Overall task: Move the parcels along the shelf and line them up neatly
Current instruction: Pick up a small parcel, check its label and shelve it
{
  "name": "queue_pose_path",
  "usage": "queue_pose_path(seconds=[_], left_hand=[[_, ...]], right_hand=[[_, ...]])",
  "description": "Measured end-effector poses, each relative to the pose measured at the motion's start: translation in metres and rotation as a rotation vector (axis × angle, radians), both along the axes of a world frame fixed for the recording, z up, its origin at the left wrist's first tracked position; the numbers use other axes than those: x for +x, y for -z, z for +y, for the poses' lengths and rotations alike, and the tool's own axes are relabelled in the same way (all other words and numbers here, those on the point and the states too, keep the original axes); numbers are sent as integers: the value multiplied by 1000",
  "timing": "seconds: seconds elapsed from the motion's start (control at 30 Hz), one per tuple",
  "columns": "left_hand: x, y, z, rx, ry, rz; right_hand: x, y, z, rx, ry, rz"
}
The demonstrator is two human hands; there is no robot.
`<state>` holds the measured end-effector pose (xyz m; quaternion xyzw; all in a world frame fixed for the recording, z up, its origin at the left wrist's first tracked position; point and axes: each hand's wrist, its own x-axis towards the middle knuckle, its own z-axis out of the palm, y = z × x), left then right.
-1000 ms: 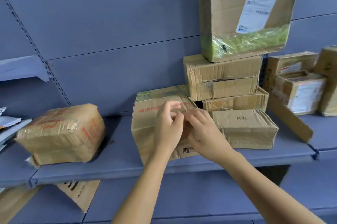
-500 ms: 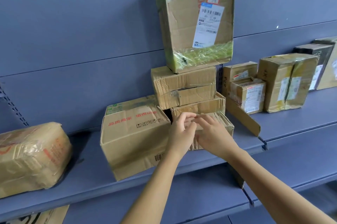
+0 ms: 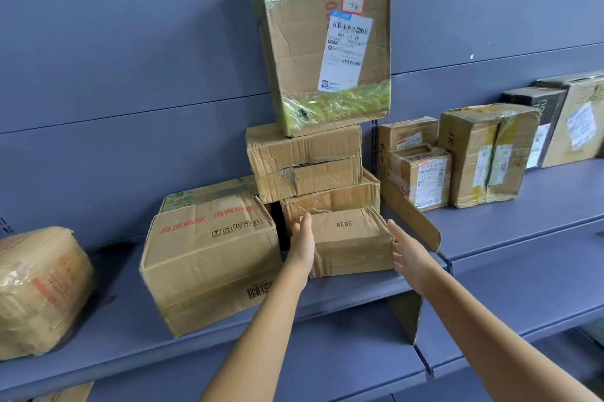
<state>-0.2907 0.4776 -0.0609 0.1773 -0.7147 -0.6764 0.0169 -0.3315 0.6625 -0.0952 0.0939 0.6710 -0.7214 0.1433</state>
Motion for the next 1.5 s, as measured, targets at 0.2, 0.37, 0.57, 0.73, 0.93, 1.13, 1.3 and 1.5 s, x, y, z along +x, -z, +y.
queue_pose_path(seconds=[0.2, 0.37, 0.57, 0.73, 0.93, 1.13, 1.3, 1.5], left_hand=[[23, -23, 5, 70, -30, 315], [46, -48, -4, 81, -21, 621], [42, -45, -4, 157, -165, 498], [40, -30, 0, 147, -116, 505], [39, -38, -4, 231, 64, 213], [51, -40, 4, 315, 58, 345], [58, -40, 12, -606, -256, 908], [51, 0, 13, -1297, -177, 1299]], right_hand=[[4, -20, 1, -56, 20, 165], [21, -58, 14, -350, -24, 264], [28, -63, 9, -320, 14, 292], [31, -53, 15, -270, 54, 300], [33, -70, 29, -264, 21, 549], [33, -73, 33, -184, -106, 558], [49, -67, 22, -329, -41, 154], [73, -72, -3, -544, -435, 93]])
